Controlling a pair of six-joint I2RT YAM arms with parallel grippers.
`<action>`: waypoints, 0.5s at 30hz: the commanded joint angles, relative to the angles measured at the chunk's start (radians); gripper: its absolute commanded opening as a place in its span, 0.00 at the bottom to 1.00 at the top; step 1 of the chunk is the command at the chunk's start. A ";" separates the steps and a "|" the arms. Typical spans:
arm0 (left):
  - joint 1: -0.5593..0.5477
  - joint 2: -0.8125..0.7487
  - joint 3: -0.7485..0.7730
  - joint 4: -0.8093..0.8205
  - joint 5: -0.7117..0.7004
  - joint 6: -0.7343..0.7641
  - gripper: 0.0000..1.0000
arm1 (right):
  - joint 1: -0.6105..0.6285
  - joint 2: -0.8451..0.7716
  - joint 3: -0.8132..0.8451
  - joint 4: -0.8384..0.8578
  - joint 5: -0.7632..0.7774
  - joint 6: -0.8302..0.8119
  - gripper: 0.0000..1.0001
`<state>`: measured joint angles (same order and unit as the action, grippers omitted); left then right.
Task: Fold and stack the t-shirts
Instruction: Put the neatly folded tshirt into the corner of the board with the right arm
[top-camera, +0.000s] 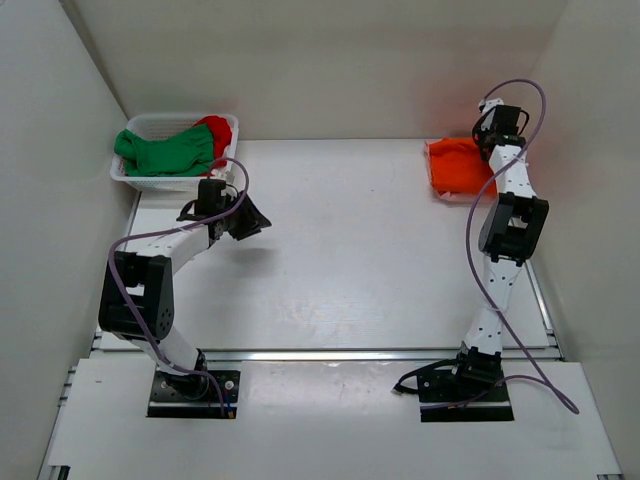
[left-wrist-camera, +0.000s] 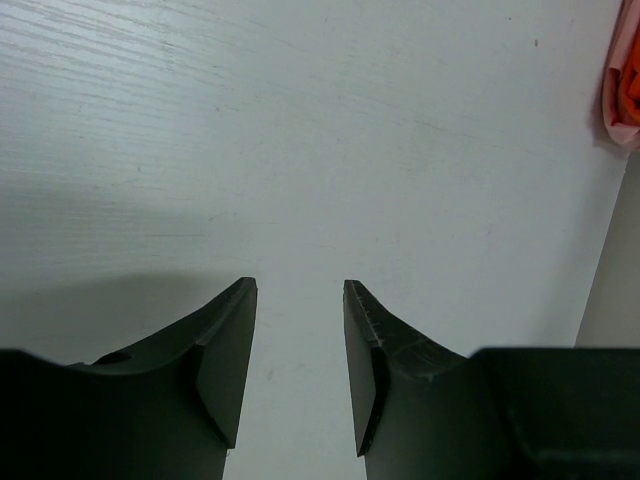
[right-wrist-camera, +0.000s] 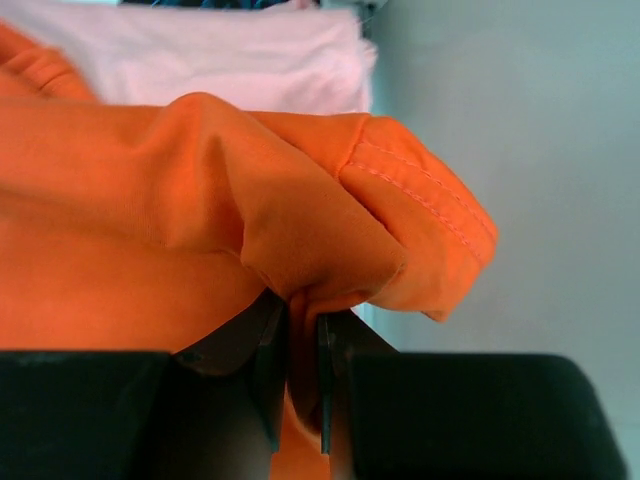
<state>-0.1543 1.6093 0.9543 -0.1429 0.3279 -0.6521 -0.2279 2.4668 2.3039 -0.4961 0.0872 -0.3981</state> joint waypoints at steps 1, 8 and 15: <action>-0.007 -0.020 -0.008 -0.004 -0.016 0.026 0.51 | 0.006 0.003 -0.014 0.221 0.130 -0.028 0.02; 0.001 -0.037 0.020 -0.067 -0.029 0.055 0.72 | 0.024 -0.083 -0.034 0.277 0.241 0.014 0.80; -0.001 -0.048 0.165 -0.343 -0.145 0.184 0.98 | 0.107 -0.521 -0.368 0.241 0.394 0.244 1.00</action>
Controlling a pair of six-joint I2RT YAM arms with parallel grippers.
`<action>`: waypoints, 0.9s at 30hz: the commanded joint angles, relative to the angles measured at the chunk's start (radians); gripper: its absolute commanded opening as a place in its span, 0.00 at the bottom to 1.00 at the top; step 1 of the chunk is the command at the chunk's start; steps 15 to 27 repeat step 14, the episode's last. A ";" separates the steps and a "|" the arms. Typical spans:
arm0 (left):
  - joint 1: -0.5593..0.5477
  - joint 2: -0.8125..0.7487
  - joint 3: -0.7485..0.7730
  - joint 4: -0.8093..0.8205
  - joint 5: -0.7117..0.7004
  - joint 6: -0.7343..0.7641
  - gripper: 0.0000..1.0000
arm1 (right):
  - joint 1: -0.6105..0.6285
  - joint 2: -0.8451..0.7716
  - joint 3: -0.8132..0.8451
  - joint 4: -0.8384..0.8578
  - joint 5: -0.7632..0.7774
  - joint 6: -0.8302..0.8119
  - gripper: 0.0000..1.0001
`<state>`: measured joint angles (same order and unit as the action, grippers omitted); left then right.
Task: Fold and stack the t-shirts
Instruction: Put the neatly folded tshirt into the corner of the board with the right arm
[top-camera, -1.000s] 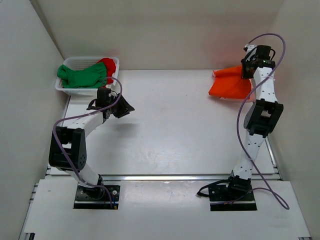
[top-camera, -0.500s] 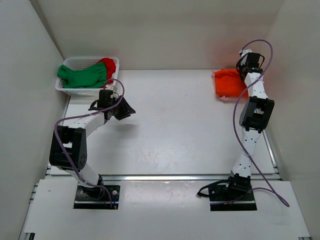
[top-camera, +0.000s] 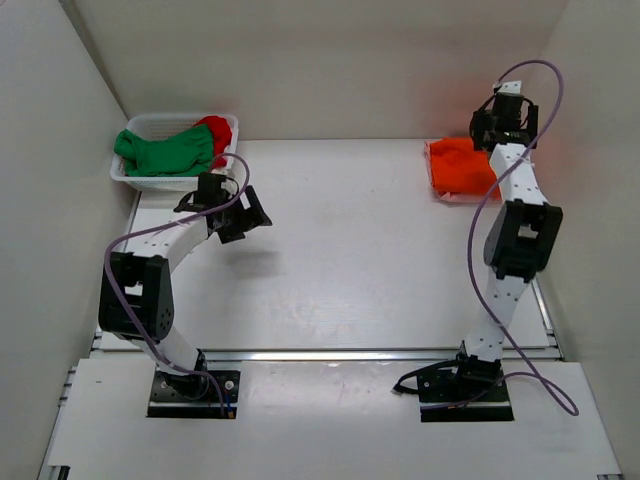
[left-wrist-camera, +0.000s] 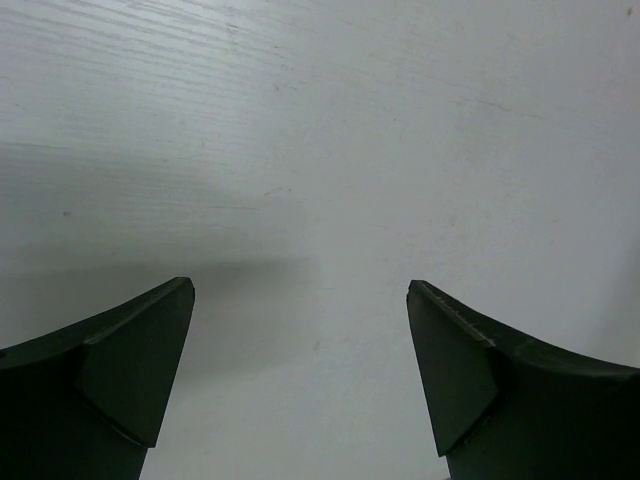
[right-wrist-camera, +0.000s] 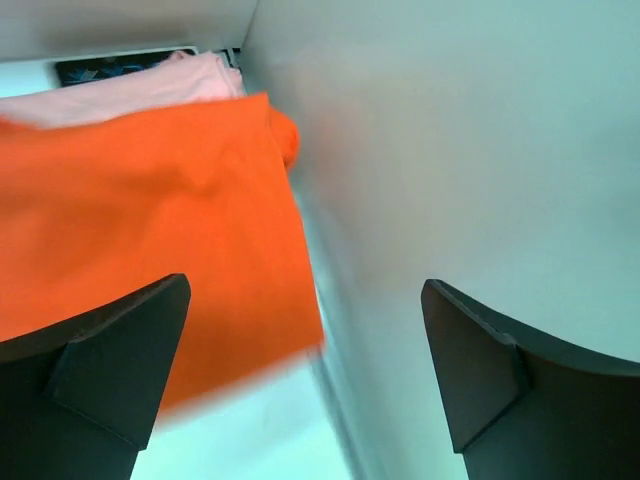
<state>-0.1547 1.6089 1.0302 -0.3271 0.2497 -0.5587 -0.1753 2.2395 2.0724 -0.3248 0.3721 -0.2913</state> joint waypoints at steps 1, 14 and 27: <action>0.003 -0.014 0.129 -0.190 -0.053 0.139 0.99 | 0.068 -0.387 -0.191 0.069 0.100 0.150 0.98; -0.016 -0.130 -0.059 -0.386 0.189 0.350 0.98 | 0.441 -0.834 -0.868 -0.276 0.161 0.362 0.99; -0.016 -0.130 -0.059 -0.386 0.189 0.350 0.98 | 0.441 -0.834 -0.868 -0.276 0.161 0.362 0.99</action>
